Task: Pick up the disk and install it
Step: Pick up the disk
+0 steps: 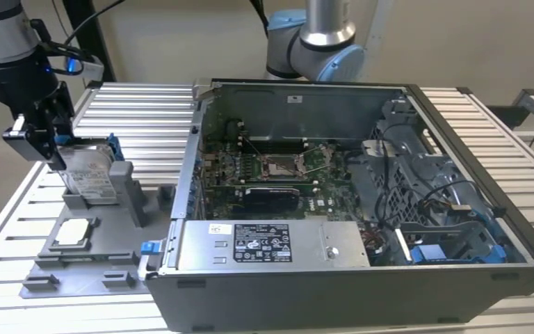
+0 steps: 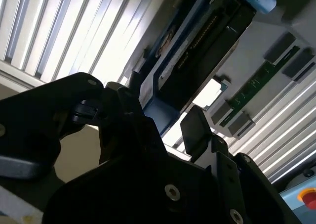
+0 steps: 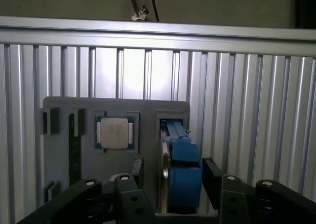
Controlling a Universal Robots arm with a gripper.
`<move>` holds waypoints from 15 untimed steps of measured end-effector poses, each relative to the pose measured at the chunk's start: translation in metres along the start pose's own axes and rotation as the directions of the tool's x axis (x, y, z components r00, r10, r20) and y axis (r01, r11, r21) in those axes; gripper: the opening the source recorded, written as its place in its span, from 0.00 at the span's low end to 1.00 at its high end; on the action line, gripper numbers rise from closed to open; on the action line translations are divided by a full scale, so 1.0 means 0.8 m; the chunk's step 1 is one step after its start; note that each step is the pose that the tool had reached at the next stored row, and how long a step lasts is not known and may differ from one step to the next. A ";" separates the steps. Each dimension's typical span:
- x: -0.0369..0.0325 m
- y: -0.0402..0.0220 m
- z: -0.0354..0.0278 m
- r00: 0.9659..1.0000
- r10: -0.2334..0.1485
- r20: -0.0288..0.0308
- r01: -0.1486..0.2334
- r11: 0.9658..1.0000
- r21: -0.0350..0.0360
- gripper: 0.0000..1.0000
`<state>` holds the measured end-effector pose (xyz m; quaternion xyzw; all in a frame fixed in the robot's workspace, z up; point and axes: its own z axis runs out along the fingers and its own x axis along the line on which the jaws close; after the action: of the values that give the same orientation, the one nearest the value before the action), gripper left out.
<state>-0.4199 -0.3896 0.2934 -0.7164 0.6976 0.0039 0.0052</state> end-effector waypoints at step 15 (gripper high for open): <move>0.0001 0.0001 0.0150 1.000 0.000 0.001 0.000 1.000 0.001 1.00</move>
<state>-0.4199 -0.3896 0.2814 -0.7163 0.6977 0.0041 0.0060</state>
